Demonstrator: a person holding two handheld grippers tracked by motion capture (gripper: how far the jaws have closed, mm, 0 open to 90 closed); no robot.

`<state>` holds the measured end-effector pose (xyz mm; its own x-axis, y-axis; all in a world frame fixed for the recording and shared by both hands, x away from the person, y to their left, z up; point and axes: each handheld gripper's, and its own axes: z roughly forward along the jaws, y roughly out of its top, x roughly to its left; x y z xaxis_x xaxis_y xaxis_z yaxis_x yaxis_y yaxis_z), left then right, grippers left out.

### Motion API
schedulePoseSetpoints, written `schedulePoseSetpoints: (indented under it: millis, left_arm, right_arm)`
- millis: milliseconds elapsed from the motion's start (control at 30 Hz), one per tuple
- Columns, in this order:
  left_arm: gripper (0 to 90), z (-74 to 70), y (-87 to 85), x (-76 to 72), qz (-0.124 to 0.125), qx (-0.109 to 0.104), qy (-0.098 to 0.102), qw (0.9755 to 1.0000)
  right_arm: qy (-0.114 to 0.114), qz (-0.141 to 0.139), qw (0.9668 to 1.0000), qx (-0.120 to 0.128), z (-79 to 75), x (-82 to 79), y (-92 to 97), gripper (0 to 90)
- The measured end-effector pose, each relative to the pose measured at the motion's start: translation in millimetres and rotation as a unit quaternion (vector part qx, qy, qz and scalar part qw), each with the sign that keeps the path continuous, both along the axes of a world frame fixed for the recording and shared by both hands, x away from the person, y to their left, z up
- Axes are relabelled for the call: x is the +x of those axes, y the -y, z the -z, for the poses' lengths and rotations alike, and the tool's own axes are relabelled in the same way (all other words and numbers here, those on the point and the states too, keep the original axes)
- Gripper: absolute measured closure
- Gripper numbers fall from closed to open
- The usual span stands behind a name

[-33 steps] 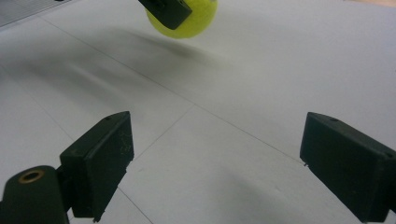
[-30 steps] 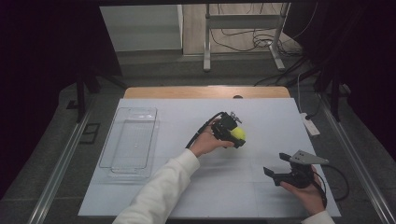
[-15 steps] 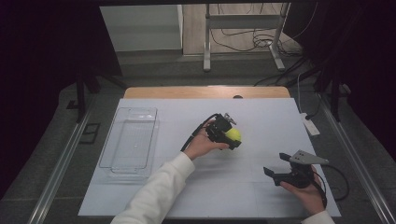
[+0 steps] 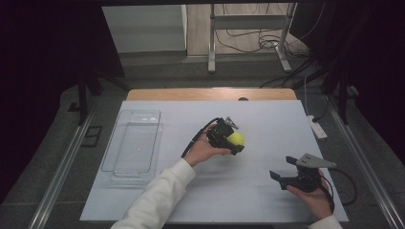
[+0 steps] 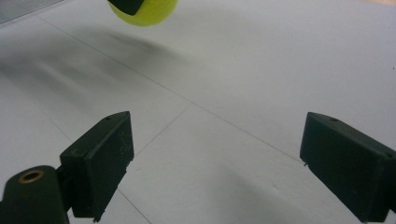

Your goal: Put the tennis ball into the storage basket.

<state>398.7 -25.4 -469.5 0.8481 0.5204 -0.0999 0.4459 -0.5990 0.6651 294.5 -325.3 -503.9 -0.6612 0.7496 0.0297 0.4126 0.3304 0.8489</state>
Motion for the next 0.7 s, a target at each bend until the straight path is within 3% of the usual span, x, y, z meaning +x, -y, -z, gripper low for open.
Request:
schedulePoseSetpoints:
  millis: [700]
  left_arm:
    - [27.0,-2.3,-17.0,-15.4,-0.003,-0.015,0.009,0.9998]
  right_arm:
    - [0.000,0.001,1.0000,-0.001,0.3,0.2,0.0,10.2]
